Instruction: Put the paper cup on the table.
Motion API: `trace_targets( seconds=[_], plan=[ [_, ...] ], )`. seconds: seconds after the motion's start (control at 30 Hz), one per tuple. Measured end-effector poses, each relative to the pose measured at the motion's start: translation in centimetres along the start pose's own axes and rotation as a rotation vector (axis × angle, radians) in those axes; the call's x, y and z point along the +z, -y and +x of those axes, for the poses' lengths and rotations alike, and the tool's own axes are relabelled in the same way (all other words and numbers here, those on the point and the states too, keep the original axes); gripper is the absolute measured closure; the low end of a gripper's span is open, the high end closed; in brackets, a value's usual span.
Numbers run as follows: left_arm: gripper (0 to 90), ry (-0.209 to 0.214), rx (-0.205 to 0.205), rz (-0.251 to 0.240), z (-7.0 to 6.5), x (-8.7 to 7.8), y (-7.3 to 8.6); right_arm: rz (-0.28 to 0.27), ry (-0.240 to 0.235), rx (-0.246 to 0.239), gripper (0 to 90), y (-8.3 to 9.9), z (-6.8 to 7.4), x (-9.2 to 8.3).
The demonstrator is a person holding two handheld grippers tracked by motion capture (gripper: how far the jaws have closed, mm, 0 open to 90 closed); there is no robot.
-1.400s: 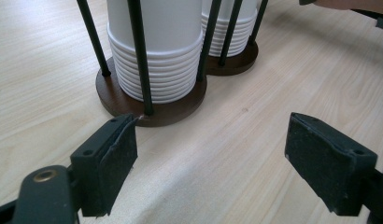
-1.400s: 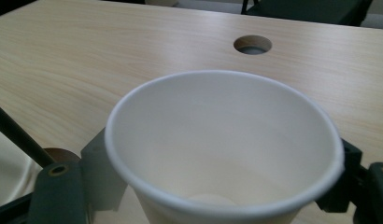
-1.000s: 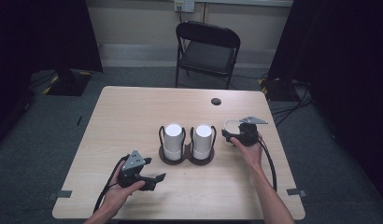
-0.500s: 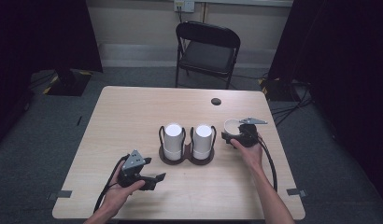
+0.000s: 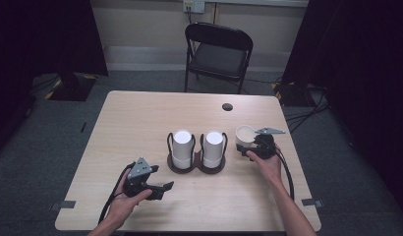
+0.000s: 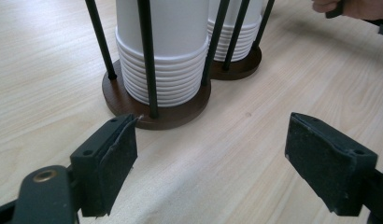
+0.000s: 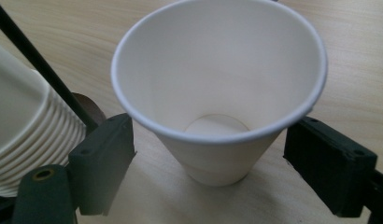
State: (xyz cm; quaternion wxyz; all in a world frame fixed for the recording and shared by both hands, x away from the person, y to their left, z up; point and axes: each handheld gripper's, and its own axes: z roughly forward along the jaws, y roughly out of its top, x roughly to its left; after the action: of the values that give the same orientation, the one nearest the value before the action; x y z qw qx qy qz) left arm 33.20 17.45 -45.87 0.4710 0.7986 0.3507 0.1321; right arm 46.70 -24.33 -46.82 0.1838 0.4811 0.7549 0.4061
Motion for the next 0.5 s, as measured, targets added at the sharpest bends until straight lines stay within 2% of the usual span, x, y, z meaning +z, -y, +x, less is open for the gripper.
trace_targets(
  seconds=[0.13,0.23,0.3,0.37,0.5],
  plan=[
    [16.5,-0.004,0.01,0.004,0.0,0.1,0.0,-0.005,0.0,-0.001,16.2,0.0,0.0,-0.8],
    [15.7,-0.002,-0.006,0.007,0.0,0.0,-0.1,-0.001,0.008,0.003,16.7,0.0,-0.1,-1.2],
    [15.7,-0.008,-0.033,0.016,0.2,0.2,-0.1,-0.001,0.013,0.003,16.7,0.1,-0.2,-1.8],
    [15.7,-0.016,-0.026,0.026,0.2,0.2,0.0,-0.009,0.004,0.004,16.7,0.1,-0.2,-2.3],
    [15.8,-0.017,-0.018,0.016,0.1,0.1,0.0,-0.027,-0.004,0.003,16.9,0.0,0.1,-3.2]
  ],
)
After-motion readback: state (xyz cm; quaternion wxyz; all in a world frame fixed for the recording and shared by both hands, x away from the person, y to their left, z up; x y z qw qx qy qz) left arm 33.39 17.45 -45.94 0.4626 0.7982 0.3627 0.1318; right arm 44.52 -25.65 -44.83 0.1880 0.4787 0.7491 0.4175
